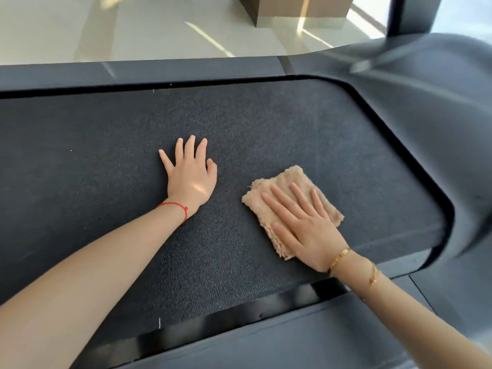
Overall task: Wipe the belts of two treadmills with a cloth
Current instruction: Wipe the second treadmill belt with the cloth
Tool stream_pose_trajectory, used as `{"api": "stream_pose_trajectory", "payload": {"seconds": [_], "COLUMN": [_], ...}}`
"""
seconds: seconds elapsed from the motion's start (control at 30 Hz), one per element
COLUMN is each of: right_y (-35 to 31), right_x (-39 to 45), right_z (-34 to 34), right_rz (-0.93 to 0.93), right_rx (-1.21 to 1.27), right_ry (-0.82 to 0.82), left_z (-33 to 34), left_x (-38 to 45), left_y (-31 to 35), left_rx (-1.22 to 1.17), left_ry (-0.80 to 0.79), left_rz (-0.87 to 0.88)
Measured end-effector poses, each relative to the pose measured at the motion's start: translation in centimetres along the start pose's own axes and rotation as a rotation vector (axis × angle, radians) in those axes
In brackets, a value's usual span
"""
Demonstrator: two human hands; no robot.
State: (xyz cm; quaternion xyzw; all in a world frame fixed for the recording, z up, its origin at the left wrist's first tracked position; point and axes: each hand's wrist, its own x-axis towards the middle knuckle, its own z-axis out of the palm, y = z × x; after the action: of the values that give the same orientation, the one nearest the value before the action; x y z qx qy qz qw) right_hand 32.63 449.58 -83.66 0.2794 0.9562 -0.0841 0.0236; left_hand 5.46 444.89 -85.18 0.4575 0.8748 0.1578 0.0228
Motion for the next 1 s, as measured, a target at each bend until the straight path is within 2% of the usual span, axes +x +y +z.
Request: {"api": "stream_pose_trajectory", "payload": {"seconds": [0.17,0.23,0.47,0.6,0.73,0.9,1.0], "right_y": [3.9,3.5,-1.6,-0.7,3.5,12.0,12.9], "right_x": [2.5,3.2,-1.3,-3.4,-4.6,-3.5,-2.0], "right_z": [-1.2,-1.2,0.0,0.2,-0.3,-2.0,-2.5], "right_rz": [0.308,0.367,0.161,0.167,0.348,0.676,0.714], "right_rx": [0.041,0.036,-0.025,0.000,0.078,0.080,0.103], "right_ry": [0.014,0.017,-0.025,-0.012,0.027,0.029,0.022], "left_z": [0.2,0.1,0.2,0.5,1.1,2.0,2.3], "left_x": [-0.4,-0.5,-1.0,-0.9,-1.1,-0.7,-0.1], "left_y": [-0.2,-0.1,1.1,2.7,5.1,8.1,9.5], "left_rx": [-0.006,-0.015,-0.025,-0.027,-0.047,-0.036,-0.021], "left_ry": [-0.007,-0.009,-0.049,-0.053,-0.044,-0.038,-0.030], "left_rz": [0.069,0.079,0.055,0.057,0.073,0.105,0.110]}}
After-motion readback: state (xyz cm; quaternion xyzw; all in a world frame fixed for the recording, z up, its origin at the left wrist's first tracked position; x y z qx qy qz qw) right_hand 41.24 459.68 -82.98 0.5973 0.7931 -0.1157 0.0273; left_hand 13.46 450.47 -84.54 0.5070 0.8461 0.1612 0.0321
